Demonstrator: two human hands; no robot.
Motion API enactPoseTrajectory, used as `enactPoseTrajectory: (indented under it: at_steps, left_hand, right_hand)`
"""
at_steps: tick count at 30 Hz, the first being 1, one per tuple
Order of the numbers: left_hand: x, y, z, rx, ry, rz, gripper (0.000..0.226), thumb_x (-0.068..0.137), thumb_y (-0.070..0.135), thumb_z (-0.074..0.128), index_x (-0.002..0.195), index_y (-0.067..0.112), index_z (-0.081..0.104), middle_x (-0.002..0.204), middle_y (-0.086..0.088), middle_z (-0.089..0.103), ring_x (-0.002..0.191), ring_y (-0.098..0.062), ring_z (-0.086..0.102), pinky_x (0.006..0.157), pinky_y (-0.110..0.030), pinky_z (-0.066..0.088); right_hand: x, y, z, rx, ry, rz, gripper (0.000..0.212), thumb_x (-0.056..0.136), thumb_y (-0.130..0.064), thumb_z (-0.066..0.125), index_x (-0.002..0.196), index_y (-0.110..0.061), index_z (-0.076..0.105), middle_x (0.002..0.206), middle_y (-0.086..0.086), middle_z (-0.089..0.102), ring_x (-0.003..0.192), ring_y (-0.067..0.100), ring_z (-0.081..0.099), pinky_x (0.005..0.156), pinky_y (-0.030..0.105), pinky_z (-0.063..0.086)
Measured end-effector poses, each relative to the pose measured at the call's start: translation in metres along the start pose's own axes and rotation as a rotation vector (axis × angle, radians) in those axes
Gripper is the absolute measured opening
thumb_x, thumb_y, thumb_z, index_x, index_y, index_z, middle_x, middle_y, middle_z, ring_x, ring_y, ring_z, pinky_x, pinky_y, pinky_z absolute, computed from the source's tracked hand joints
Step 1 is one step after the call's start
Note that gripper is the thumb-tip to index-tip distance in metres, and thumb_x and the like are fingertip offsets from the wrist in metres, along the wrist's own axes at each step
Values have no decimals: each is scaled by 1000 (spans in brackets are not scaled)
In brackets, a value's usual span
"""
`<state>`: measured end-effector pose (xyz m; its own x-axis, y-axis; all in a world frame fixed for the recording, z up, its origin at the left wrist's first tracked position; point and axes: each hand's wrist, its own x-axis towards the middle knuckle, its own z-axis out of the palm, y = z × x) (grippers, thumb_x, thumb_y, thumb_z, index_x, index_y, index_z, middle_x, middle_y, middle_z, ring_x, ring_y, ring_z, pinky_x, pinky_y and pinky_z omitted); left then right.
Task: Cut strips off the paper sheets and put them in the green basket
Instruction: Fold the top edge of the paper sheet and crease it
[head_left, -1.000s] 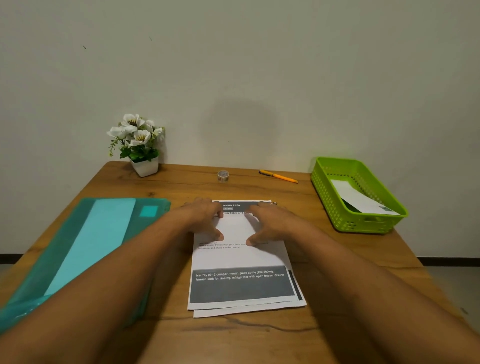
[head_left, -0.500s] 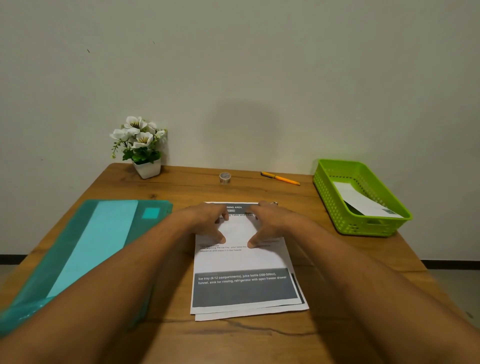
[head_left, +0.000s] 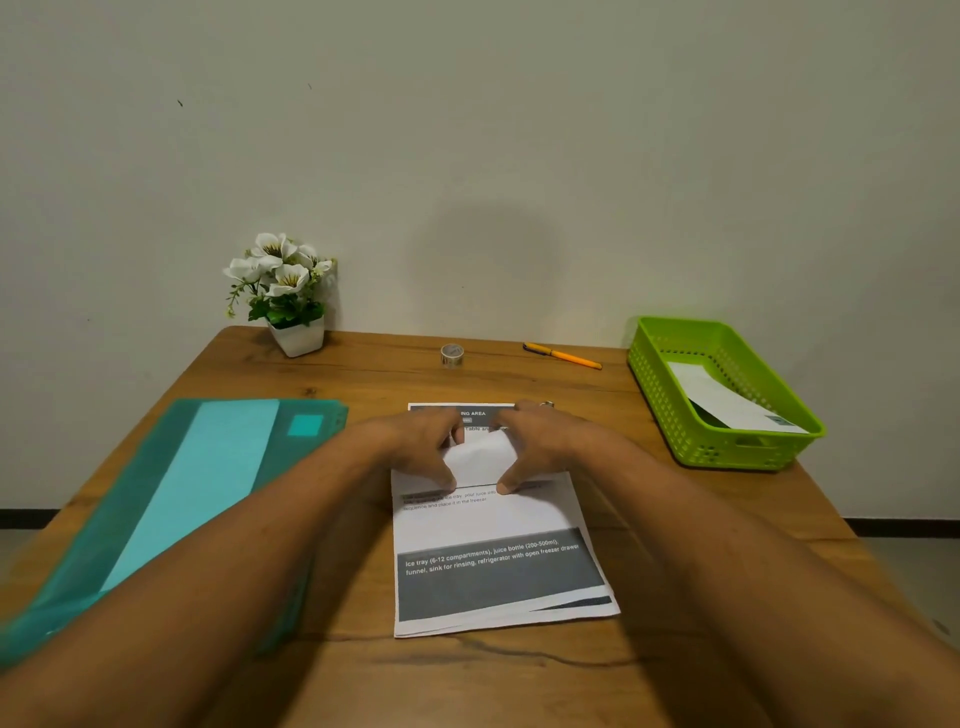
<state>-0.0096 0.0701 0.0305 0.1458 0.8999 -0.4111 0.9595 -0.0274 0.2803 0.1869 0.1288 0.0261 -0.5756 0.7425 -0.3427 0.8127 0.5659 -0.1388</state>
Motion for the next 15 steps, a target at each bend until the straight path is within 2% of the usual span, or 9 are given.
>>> enactPoseTrajectory:
  at_steps: [3,6,10,12,15]
  left_hand:
    - [-4,4,5,11,44,-20,85,80,39,85,148,30,33,144,3,53,122,-22,56,92,-35,52]
    - [-4,3,14,106,189,23,80,79,46,82,145,33,38,142,5,56,123,-21,56,88,-36,47]
    - [-6,12,19,250,359,77,73,82,49,77,141,26,42,138,-1,59,127,-27,54,101,-44,40]
    - [-7,14,21,300,404,80,73,84,50,75,142,22,40,137,-3,59,126,-28,53,105,-46,37]
    - [-11,5,27,313,439,76,74,85,53,73,143,26,37,137,-3,58,126,-26,51,104,-45,35]
  right_hand:
    - [-2,-3,0,-34,19,-28,81,73,-55,87,138,-26,48,136,3,55,124,27,52,100,46,47]
    - [-4,-8,4,-73,127,-65,83,72,-55,83,139,-26,46,136,3,60,125,28,55,104,47,42]
    - [-6,-23,11,-119,288,-118,77,75,-52,79,136,-22,43,128,3,67,118,29,61,106,51,38]
    - [-6,-28,15,-141,344,-130,75,78,-51,80,136,-21,41,125,3,69,115,30,63,105,51,38]
    - [-8,-27,18,-188,386,-113,82,80,-51,79,143,-20,37,127,6,70,117,32,64,102,49,40]
